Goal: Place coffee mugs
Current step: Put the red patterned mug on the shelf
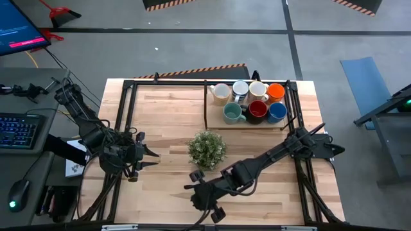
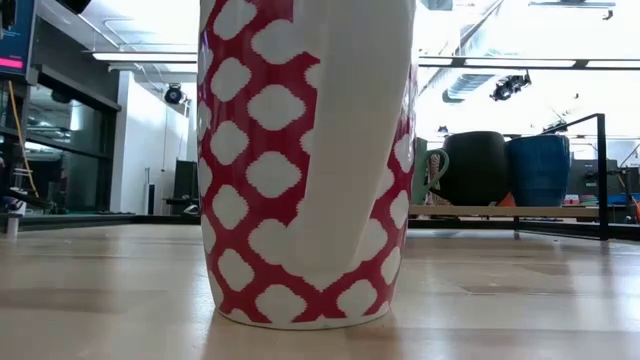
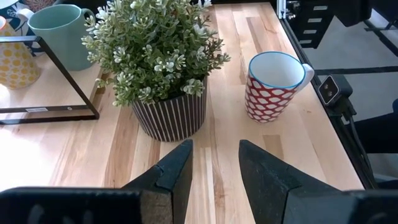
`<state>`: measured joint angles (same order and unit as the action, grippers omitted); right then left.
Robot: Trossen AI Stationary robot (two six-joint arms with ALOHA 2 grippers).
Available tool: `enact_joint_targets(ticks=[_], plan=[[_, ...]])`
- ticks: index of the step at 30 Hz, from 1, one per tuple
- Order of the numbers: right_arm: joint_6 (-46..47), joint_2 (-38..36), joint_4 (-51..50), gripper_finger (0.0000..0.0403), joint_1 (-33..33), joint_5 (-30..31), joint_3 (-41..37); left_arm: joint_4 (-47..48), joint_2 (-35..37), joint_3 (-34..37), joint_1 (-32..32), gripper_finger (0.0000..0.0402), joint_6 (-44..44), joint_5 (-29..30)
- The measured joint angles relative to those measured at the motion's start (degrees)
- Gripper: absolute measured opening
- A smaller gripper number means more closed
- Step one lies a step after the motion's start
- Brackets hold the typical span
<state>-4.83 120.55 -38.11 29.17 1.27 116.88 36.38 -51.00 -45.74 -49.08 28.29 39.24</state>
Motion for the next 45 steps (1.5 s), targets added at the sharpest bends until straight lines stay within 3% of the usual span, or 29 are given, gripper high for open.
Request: enact_joint_targets(ticks=[6, 14, 18, 25, 45], plan=[[9.0, 0.0, -4.0, 0.0078, -0.7, 0.4, 0.1, 0.0, 0.0, 0.0, 0.0, 0.012, 0.0, 0.0], [14.0, 0.1, -9.4, 0.0176, -0.7, -1.0, -1.5, 0.0, 0.0, 0.0, 0.0, 0.012, 0.1, 0.2], [16.2, 0.1, -12.3, 0.0201, -0.3, -2.0, -1.5, 0.0, 0.0, 0.0, 0.0, 0.012, 0.1, 0.4], [24.3, 0.1, -18.1, 0.0204, 0.8, -1.8, -1.5, 0.0, 0.0, 0.0, 0.0, 0.012, 0.1, 0.5], [16.2, 4.9, -18.8, 0.0204, 1.8, 2.2, -1.5, -0.2, 0.0, 0.0, 0.0, 0.012, 0.1, 0.7]])
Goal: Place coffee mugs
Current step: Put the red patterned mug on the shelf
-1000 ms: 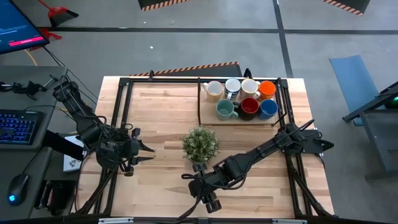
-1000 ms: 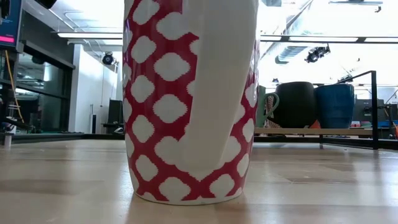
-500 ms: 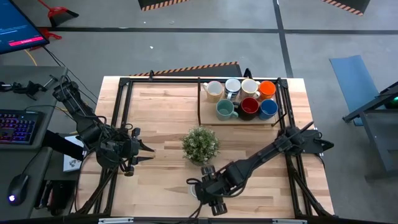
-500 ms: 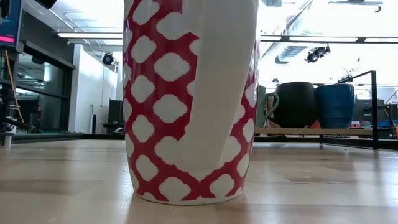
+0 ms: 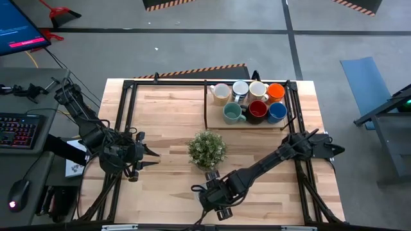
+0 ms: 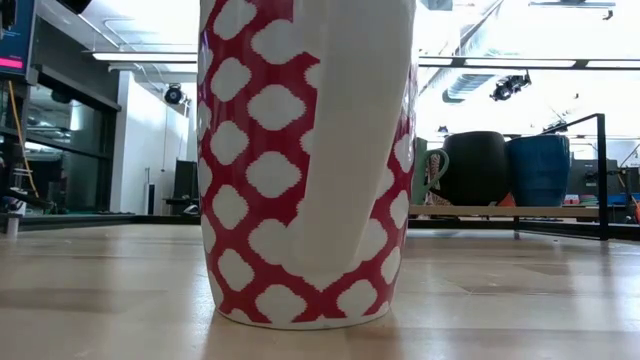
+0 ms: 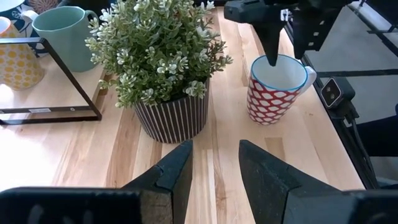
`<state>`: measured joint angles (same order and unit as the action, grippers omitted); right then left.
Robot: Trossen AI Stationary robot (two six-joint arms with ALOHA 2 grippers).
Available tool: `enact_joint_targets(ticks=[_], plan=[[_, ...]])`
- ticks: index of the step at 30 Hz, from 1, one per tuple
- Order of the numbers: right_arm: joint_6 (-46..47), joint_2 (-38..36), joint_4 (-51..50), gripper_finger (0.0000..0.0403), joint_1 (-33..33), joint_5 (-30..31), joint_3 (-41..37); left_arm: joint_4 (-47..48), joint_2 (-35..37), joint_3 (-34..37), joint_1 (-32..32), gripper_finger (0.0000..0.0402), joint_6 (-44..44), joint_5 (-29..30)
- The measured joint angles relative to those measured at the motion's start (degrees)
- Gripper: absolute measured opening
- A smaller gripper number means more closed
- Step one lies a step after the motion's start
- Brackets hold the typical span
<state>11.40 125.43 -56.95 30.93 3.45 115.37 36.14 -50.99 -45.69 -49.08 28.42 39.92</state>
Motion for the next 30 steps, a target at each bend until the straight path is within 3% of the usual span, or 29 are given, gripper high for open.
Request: enact_joint_targets(ticks=[7, 30], plan=[[-1.1, 0.8, 0.8, 0.0204, -0.3, -3.3, 0.0, 0.0, 0.0, 0.0, 0.0, 0.012, -0.1, 0.0], [-4.0, 4.1, 1.9, 0.0204, -0.8, -2.6, 0.0, 0.0, 0.0, 0.0, 0.0, 0.012, 0.0, 0.0]])
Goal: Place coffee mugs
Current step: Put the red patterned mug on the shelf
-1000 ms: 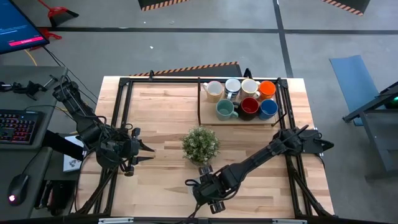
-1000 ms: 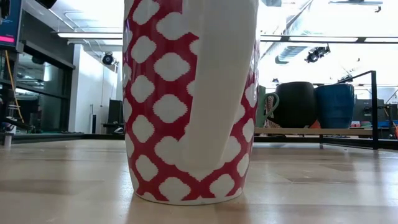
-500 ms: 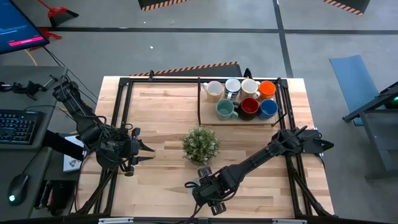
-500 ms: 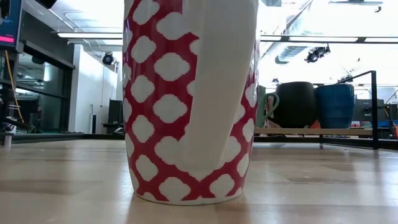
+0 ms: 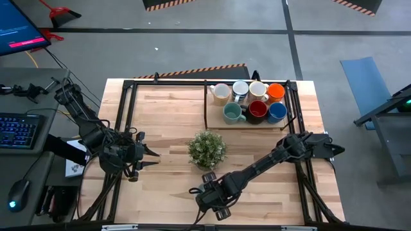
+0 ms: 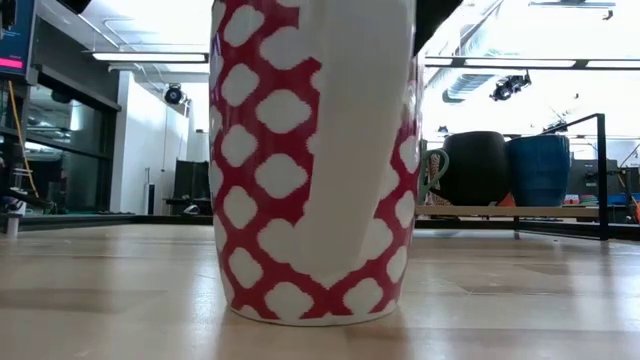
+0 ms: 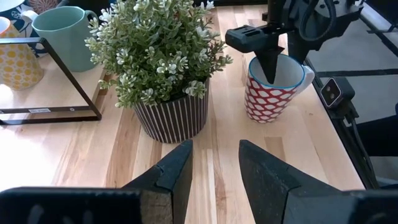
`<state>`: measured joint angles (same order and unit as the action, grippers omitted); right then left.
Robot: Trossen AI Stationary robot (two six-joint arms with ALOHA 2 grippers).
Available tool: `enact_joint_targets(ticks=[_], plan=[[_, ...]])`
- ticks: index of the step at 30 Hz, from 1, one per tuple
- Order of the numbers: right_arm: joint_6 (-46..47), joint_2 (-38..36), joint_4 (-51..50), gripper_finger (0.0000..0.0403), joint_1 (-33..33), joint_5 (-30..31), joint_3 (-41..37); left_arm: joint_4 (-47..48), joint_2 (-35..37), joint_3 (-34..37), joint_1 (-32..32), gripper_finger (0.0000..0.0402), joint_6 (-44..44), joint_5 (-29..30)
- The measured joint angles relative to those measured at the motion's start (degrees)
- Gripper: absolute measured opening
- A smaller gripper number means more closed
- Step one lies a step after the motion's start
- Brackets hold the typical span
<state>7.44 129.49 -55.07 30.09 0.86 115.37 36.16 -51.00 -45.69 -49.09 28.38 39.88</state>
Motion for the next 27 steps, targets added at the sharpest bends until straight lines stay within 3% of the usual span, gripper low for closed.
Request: enact_joint_targets(ticks=[27], plan=[[0.3, 2.6, 3.4, 0.0193, -0.4, -3.1, 0.0, 0.1, 0.0, 0.0, 0.0, 0.012, -0.1, 0.5]])
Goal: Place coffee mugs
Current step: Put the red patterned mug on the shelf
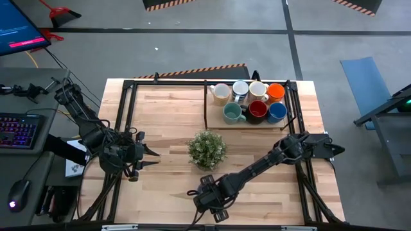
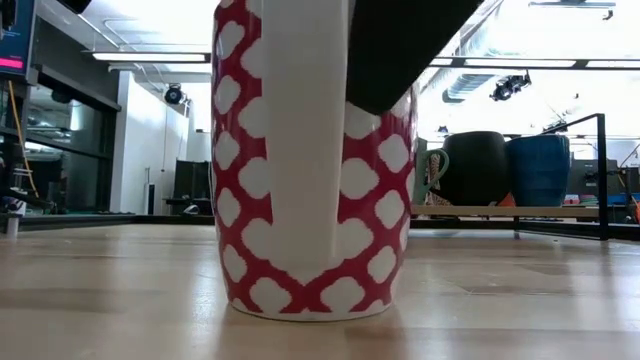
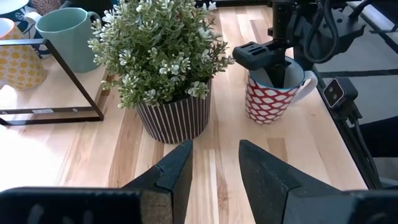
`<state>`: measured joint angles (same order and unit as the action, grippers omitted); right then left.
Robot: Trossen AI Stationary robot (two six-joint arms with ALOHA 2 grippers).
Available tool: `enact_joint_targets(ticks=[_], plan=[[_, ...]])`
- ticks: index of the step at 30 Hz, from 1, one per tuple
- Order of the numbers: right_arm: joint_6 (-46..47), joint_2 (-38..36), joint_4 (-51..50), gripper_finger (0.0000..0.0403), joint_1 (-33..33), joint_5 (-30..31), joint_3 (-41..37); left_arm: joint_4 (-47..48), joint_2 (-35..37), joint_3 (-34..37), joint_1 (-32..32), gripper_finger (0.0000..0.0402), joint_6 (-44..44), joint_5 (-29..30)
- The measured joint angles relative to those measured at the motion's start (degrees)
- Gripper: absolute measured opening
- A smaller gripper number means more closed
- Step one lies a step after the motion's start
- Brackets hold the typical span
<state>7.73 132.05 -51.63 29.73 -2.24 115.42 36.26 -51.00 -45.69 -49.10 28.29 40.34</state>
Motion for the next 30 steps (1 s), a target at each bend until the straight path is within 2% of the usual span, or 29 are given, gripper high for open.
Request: enact_joint_targets(ticks=[9, 15, 18, 23, 27, 30], plan=[[3.3, 0.0, 0.5, 0.0118, -1.0, 0.3, 0.0, 0.0, 0.0, 0.0, 0.0, 0.012, 0.0, 0.0], [8.1, -0.2, 1.7, 0.0016, -1.1, 1.1, 0.0, 0.0, 0.0, 0.0, 0.0, 0.012, 0.0, 0.0], [8.8, -0.1, 5.4, 0.0014, -0.7, 3.2, 0.0, 0.0, 0.0, 0.0, 0.0, 0.012, 0.0, 0.0], [9.2, 0.1, 3.4, 0.0005, 1.0, 4.7, 3.1, 0.1, 0.0, 0.0, 0.0, 0.012, 0.1, 0.0], [8.4, 0.1, -2.4, 0.0003, 4.0, 12.0, 10.8, -0.1, 0.0, 0.0, 0.0, 0.012, 0.2, 0.0], [8.6, 0.0, -10.8, 0.0003, 6.9, 21.2, 18.2, -0.1, 0.0, 0.0, 0.0, 0.012, 1.0, 0.0]])
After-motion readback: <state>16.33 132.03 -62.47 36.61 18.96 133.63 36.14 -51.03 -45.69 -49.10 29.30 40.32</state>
